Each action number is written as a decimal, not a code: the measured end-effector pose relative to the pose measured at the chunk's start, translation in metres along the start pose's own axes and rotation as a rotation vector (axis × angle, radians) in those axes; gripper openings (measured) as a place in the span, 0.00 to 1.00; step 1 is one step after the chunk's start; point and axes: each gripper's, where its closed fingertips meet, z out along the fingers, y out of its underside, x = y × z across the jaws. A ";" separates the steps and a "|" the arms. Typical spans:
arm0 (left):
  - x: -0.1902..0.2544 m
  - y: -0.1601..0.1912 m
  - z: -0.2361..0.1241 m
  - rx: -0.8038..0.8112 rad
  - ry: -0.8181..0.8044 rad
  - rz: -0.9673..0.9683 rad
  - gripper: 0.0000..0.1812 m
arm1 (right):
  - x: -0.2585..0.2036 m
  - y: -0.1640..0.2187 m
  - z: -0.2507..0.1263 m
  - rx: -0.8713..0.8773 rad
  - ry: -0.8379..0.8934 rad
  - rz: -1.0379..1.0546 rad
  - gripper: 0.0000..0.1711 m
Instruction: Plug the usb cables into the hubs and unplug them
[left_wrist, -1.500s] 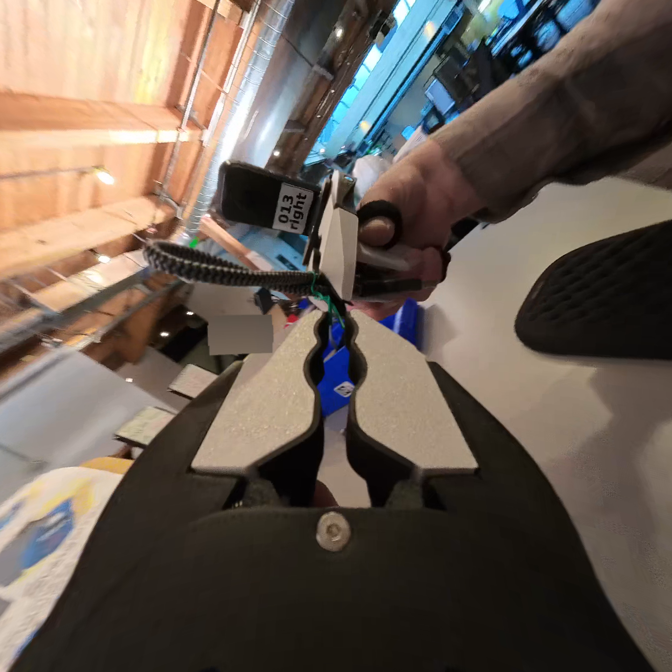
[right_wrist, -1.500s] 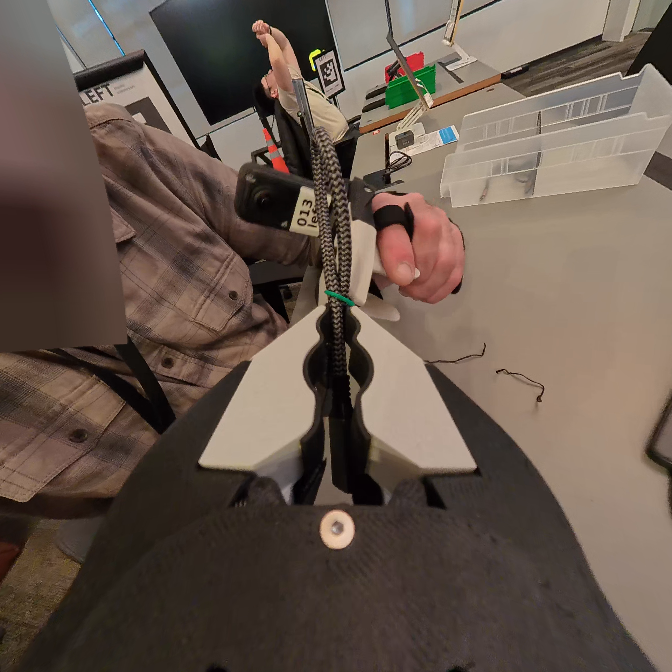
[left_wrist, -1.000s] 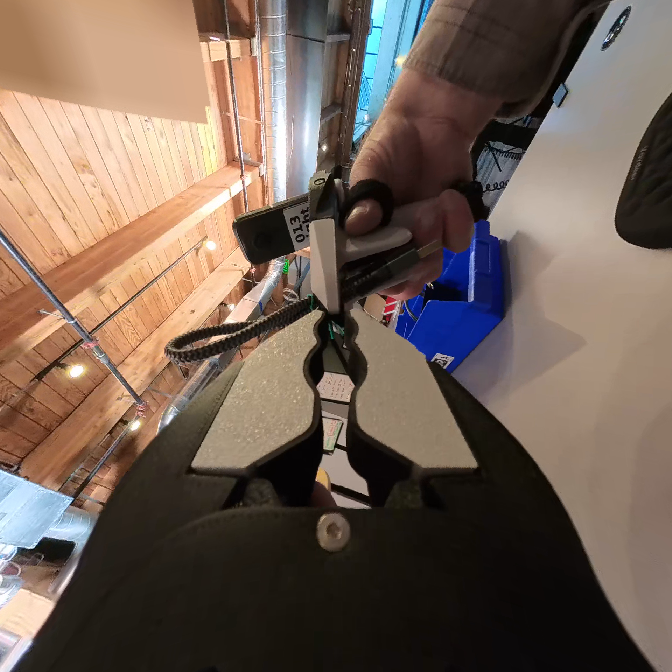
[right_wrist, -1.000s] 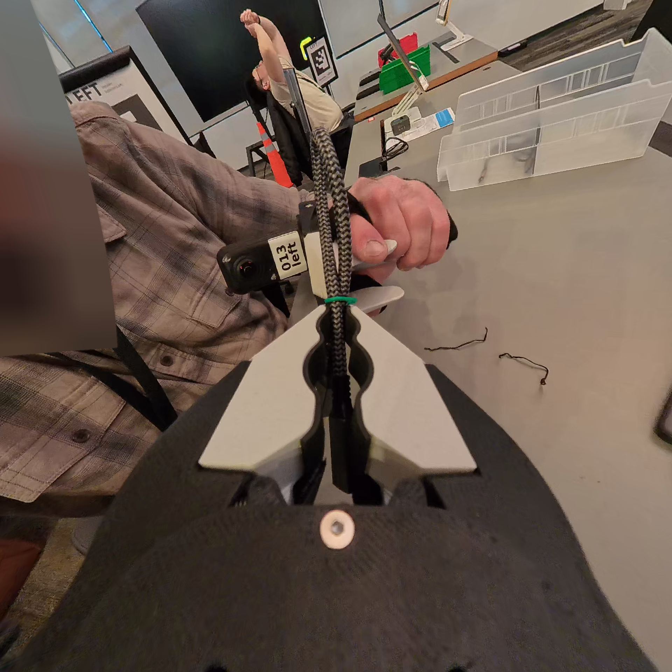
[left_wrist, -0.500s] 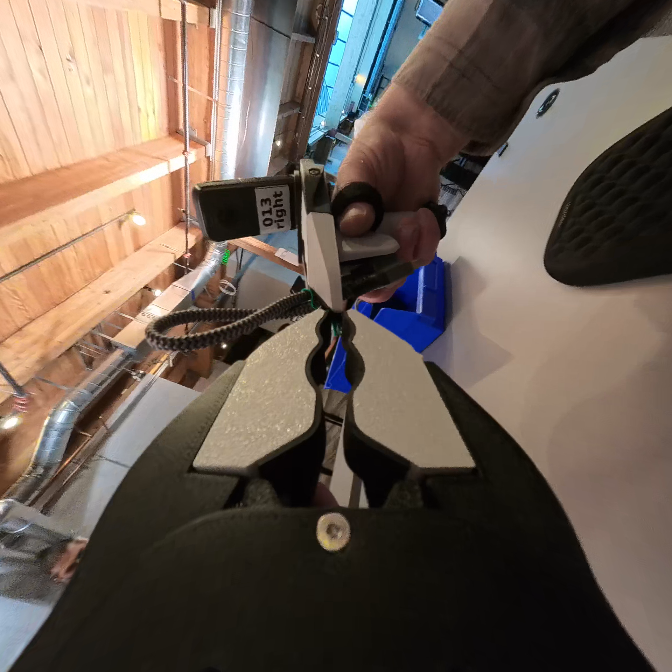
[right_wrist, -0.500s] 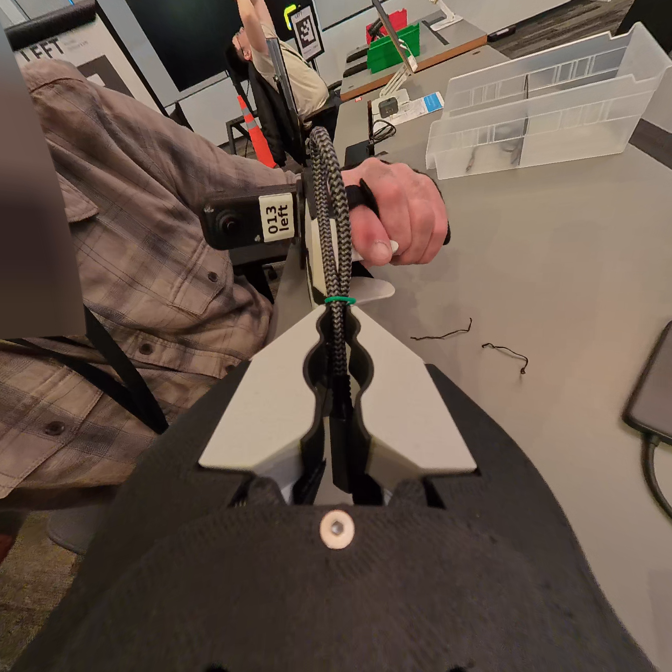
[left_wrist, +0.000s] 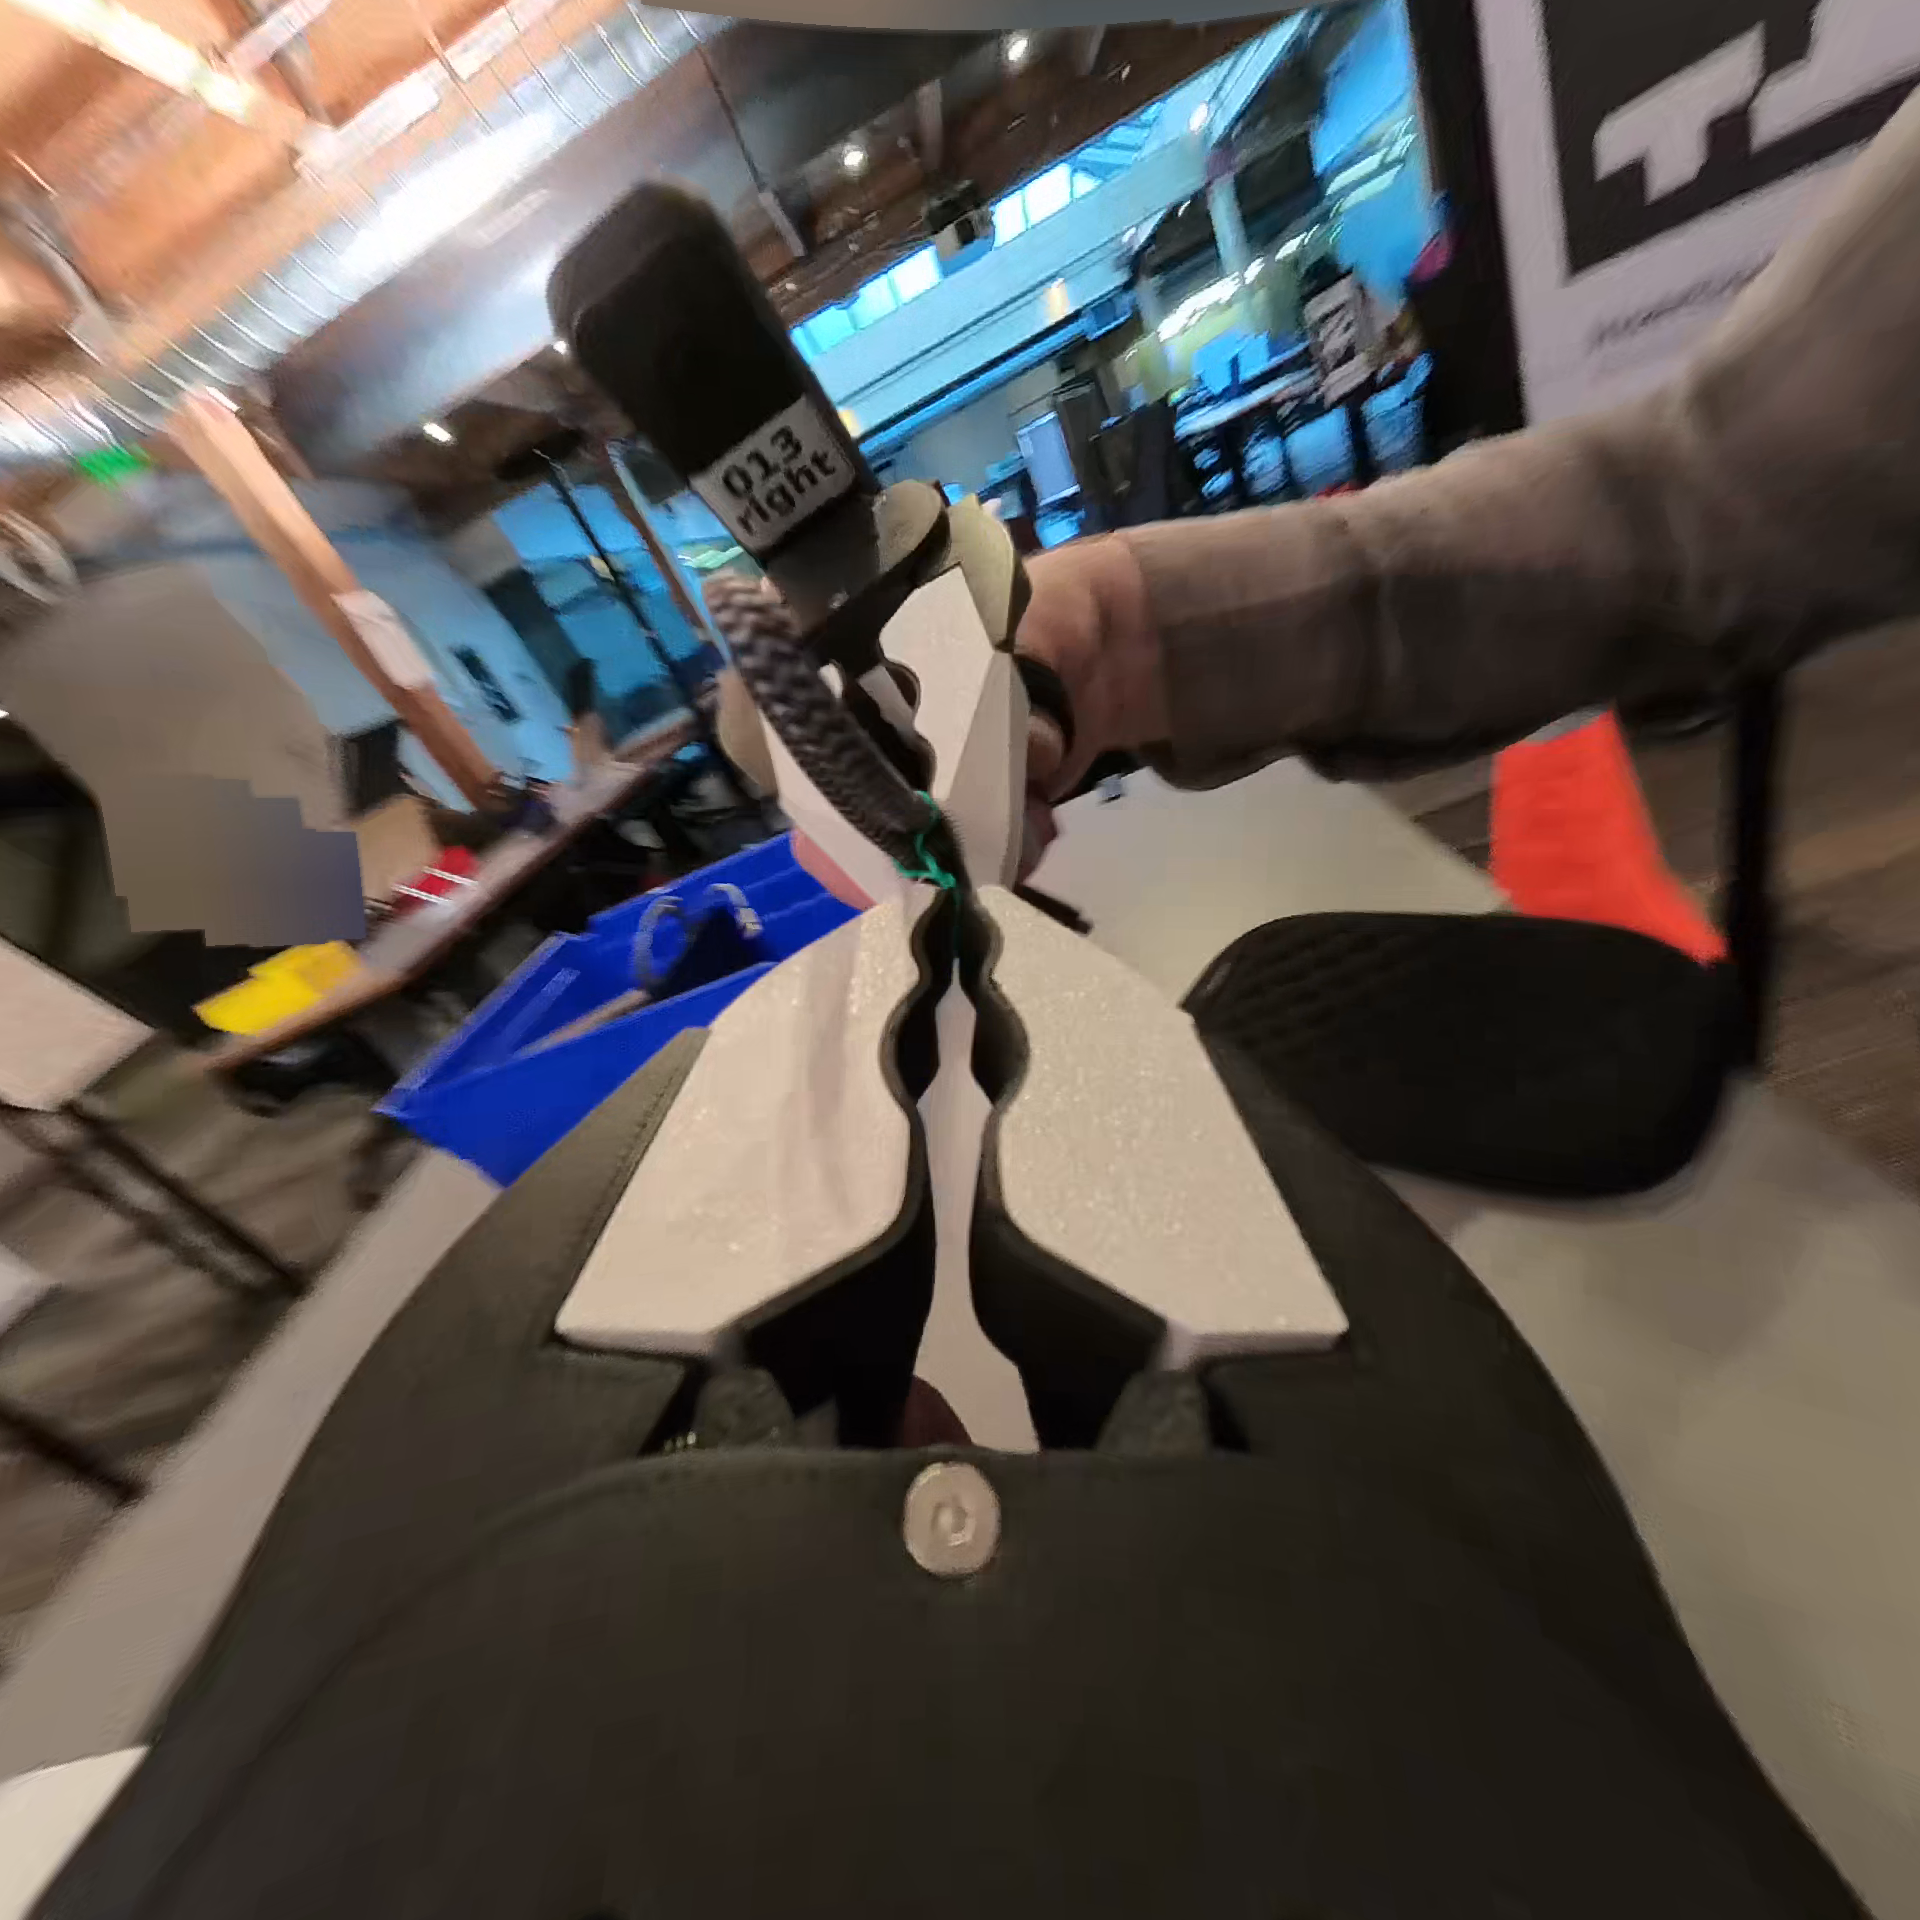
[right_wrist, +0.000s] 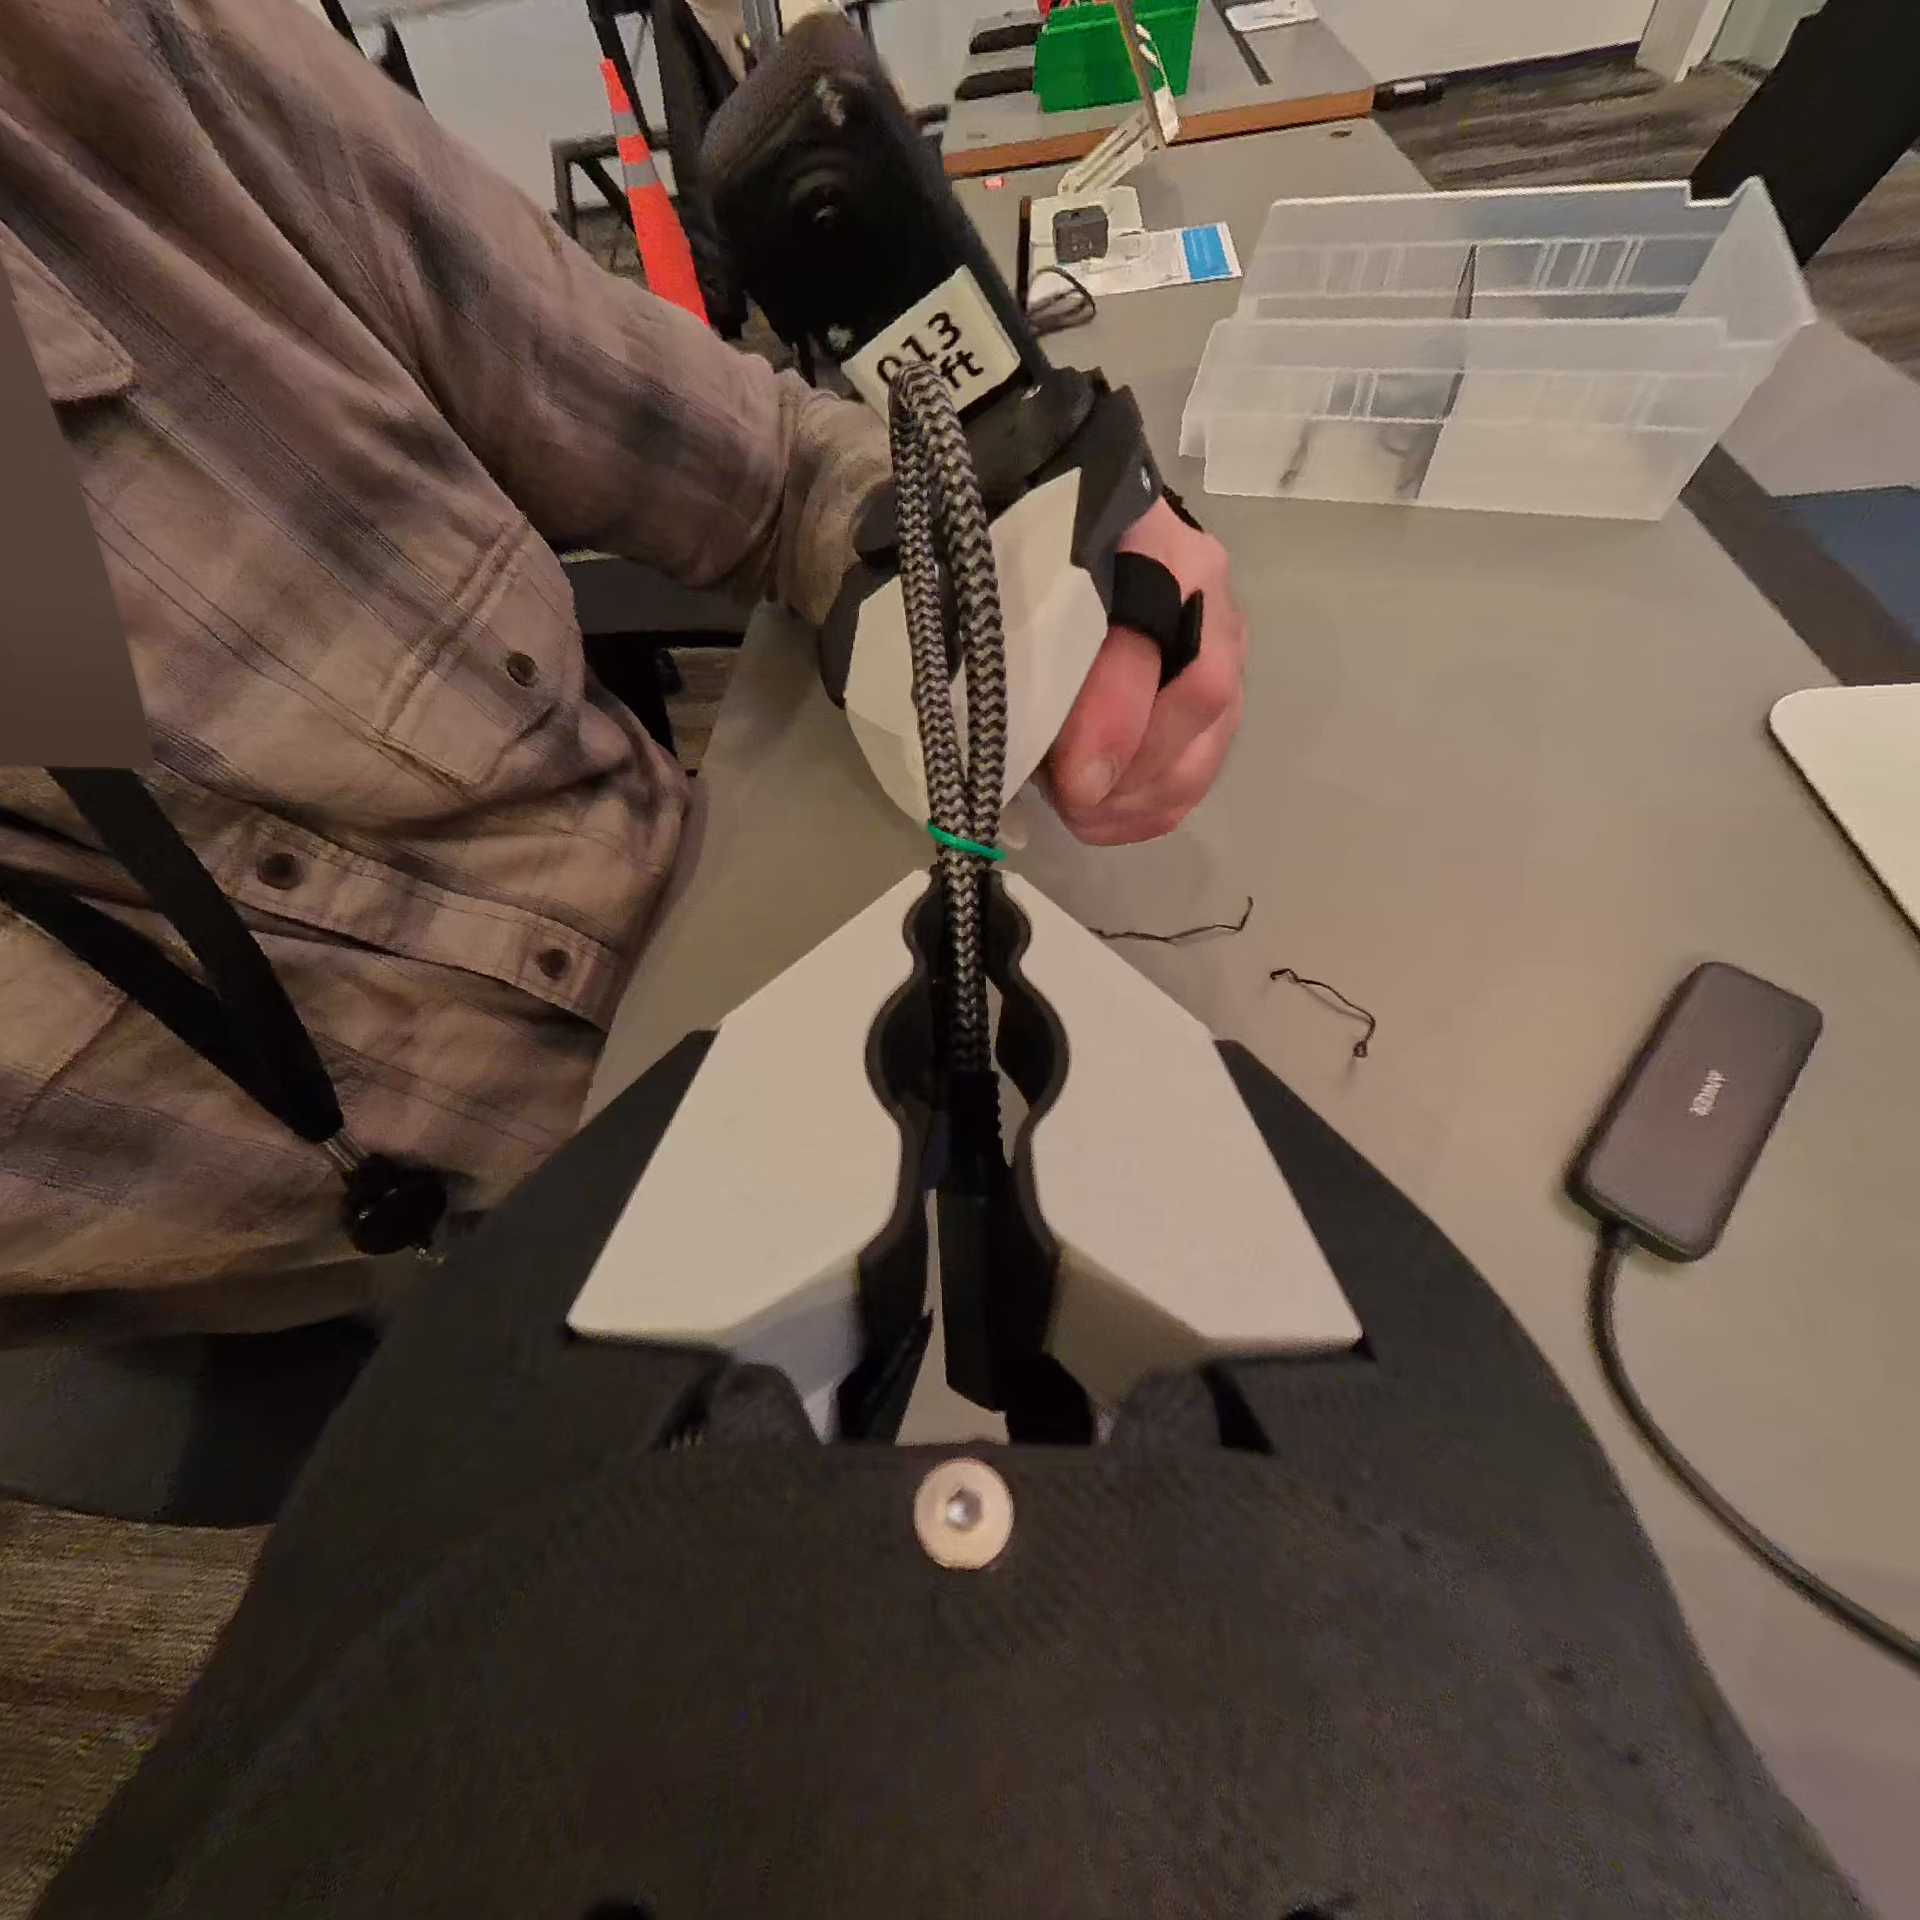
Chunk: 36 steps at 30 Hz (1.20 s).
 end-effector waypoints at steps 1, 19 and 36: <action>-0.001 0.000 0.000 0.010 0.000 -0.041 0.01 | 0.001 0.000 0.000 -0.006 0.014 -0.016 0.02; 0.016 0.020 0.001 0.164 0.484 -0.990 0.00 | 0.002 0.026 0.005 -0.357 0.193 -0.565 0.02; -0.019 0.043 0.001 -0.009 -0.028 -0.210 0.18 | 0.031 0.036 -0.004 -0.051 0.118 0.097 0.02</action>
